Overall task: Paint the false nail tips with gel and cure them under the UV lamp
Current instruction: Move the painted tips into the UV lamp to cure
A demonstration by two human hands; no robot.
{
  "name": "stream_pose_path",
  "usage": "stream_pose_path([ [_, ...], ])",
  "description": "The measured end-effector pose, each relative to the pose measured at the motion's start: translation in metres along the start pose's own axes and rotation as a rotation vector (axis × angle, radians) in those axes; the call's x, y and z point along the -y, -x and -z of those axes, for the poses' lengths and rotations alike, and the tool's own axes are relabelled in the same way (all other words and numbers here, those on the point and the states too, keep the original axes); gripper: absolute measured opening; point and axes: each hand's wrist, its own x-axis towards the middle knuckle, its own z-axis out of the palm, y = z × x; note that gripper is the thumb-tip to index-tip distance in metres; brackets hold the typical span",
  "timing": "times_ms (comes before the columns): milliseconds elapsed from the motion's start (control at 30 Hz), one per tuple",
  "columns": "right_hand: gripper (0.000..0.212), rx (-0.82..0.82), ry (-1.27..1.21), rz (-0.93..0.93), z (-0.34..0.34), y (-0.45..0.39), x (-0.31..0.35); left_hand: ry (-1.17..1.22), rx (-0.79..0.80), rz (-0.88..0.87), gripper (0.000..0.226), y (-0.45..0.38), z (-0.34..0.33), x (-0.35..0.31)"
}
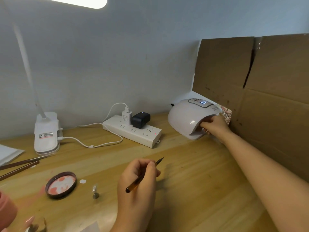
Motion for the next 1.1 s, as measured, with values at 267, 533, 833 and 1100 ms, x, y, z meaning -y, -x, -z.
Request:
stream_pose_path([
  [267,0.014,0.01,0.223,0.042,-0.011,-0.002,0.004,-0.003,0.008,0.002,0.019,0.0,0.0,-0.001],
  [533,0.017,-0.128,0.344,0.101,-0.008,0.002,-0.003,0.012,-0.003,-0.009,0.019,0.0,0.0,0.001],
  [833,0.055,-0.025,0.352,0.127,-0.005,0.011,-0.002,0.033,-0.006,-0.012,0.019,-0.003,-0.001,0.003],
  [1100,0.048,-0.262,0.475,-0.013,0.023,0.049,-0.03,0.059,0.005,-0.037,0.025,-0.003,0.0,0.001],
])
